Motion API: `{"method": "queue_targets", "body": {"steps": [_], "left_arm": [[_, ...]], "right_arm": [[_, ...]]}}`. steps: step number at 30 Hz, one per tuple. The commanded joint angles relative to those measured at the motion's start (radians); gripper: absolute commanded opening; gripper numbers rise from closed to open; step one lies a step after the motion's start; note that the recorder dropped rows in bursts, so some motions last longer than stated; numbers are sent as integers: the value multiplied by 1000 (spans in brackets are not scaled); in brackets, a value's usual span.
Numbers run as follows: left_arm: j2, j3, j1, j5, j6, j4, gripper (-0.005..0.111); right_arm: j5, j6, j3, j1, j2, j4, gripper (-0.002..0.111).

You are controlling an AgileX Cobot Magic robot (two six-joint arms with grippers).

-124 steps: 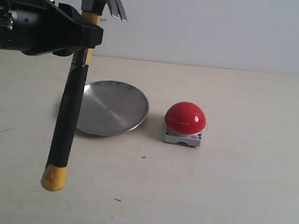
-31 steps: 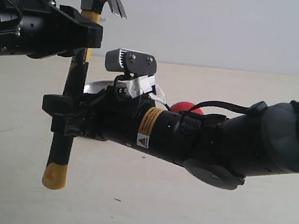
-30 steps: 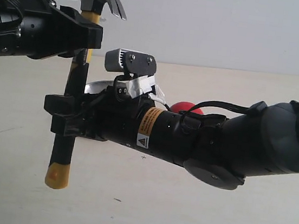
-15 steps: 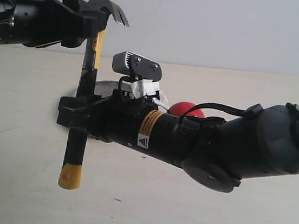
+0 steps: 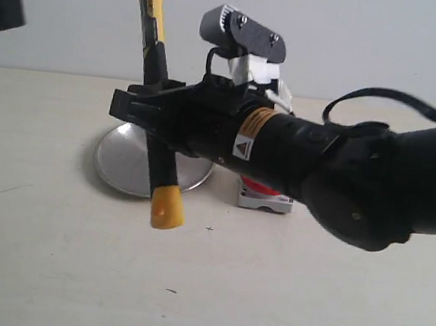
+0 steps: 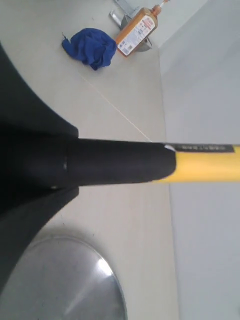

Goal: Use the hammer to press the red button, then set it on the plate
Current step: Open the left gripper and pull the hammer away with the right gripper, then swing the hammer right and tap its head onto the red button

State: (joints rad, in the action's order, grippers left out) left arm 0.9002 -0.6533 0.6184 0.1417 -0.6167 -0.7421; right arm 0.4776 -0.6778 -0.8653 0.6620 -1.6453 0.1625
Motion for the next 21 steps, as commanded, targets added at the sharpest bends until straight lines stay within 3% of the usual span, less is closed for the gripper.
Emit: {"method": "queue_targets", "body": {"steps": [1, 12, 15, 21], "left_arm": [[-169, 145, 1, 114, -31, -5, 0], [-591, 442, 1, 301, -79, 6, 0], [-706, 468, 1, 283, -164, 8, 0], [-897, 468, 1, 120, -362, 32, 0]], "right_arm": [[-105, 116, -9, 2, 137, -47, 0], [-448, 242, -9, 2, 367, -71, 0], [-512, 251, -9, 2, 388, -71, 0], [-557, 266, -9, 2, 392, -71, 0]]}}
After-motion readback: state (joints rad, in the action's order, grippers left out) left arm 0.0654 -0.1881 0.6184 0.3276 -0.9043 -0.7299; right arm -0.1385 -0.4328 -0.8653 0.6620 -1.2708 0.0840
